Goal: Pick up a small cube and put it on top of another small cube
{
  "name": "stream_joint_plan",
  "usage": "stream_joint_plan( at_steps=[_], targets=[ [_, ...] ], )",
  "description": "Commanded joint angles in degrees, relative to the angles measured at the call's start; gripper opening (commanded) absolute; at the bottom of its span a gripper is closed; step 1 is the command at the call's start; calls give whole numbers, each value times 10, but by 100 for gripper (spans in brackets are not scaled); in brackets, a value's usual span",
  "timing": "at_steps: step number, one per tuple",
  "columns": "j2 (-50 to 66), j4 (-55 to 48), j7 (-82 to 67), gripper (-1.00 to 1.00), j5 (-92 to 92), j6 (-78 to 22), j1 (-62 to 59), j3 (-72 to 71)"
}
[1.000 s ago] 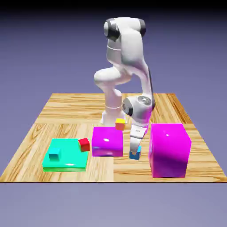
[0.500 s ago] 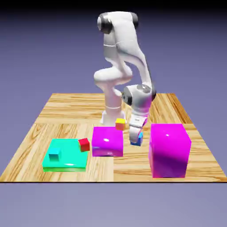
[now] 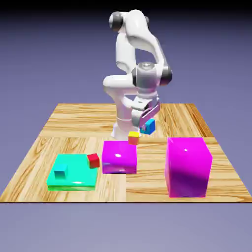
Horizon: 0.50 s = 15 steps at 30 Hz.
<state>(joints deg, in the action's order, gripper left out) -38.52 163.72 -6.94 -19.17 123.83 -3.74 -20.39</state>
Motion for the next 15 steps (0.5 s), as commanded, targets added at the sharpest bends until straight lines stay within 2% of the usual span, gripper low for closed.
stream_joint_plan(
  at_steps=[1,15],
  targets=[
    [-21,3,-3,-100,-13,-16,-18,-17],
    [-311,48,-54,-100,-214,-245,-273,-253]
  ],
)
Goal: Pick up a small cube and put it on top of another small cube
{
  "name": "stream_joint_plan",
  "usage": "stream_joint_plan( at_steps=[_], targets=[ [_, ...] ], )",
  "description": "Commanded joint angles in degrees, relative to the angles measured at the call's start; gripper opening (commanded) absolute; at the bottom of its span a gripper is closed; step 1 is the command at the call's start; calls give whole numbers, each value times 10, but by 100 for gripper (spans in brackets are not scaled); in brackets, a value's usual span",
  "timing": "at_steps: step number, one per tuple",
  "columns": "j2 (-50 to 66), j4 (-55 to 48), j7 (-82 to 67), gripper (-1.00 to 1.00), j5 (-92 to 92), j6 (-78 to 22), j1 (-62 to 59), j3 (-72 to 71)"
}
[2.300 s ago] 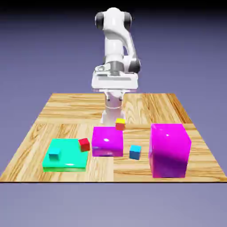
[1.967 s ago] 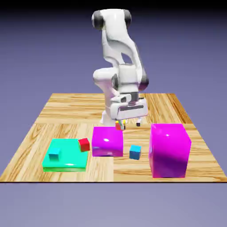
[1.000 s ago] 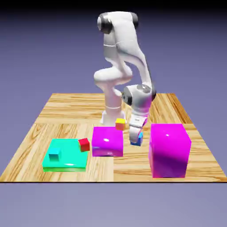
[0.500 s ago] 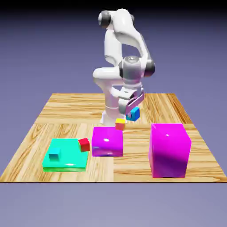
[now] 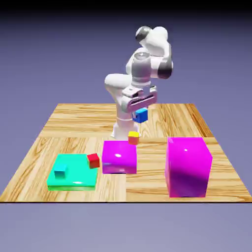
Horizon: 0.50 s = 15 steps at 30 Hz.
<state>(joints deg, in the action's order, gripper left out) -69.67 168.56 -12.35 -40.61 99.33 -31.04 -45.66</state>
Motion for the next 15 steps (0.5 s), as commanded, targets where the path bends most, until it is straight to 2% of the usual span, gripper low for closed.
stream_joint_plan(
  at_steps=[1,5,12,13,15],
  targets=[
    [-21,3,-4,-100,-14,-16,-18,-17],
    [-81,13,-14,-100,-55,-63,-71,-65],
    [-31,71,-22,-100,-187,33,-47,-199],
    [-31,71,-22,100,-187,33,-47,-199],
    [-39,62,-21,100,-167,18,-51,-178]
  ],
)
